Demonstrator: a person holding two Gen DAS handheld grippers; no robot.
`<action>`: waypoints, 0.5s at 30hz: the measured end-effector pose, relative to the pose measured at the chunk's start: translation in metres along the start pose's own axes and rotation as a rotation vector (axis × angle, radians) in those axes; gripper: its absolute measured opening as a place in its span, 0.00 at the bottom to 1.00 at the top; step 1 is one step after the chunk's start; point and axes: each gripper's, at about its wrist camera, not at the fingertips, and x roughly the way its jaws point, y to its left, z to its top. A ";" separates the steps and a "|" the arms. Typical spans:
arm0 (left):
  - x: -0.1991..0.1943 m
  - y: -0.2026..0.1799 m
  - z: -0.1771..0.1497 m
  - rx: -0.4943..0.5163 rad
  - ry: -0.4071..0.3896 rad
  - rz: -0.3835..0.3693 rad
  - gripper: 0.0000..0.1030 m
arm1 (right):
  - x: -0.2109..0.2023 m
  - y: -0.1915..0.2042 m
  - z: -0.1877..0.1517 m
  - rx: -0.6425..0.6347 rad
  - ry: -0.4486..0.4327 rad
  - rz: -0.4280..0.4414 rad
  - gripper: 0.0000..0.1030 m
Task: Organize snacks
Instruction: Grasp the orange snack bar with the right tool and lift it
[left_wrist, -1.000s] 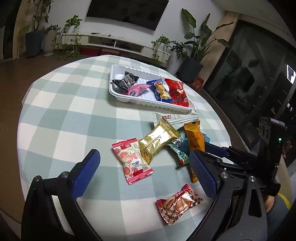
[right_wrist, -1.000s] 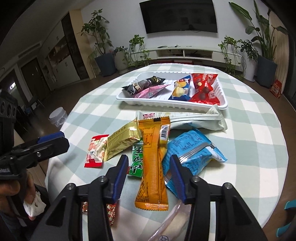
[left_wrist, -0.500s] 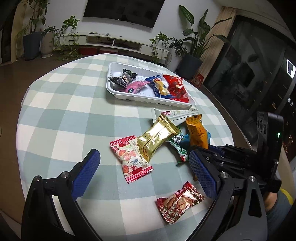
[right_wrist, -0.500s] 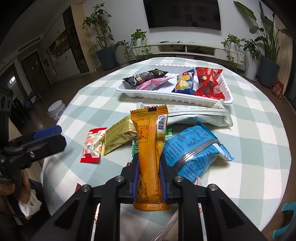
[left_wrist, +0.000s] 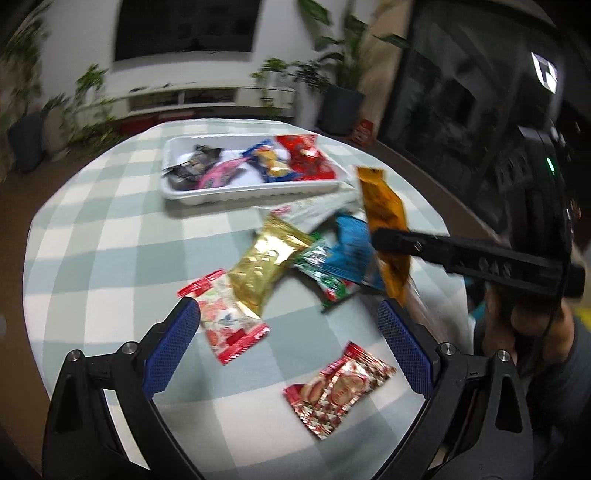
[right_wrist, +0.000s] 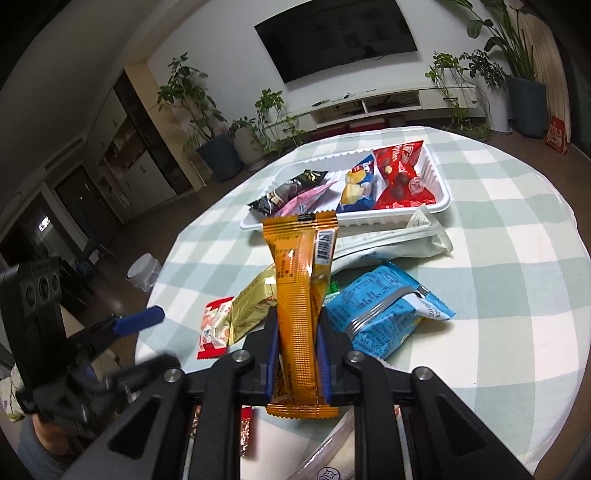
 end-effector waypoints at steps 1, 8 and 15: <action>0.001 -0.009 0.000 0.061 0.012 0.013 0.95 | -0.001 -0.001 0.000 0.006 -0.004 0.003 0.19; 0.019 -0.059 -0.014 0.460 0.202 0.044 0.95 | -0.011 -0.010 0.003 0.043 -0.030 0.036 0.19; 0.038 -0.048 -0.012 0.470 0.342 0.019 0.63 | -0.017 -0.012 0.004 0.057 -0.045 0.060 0.19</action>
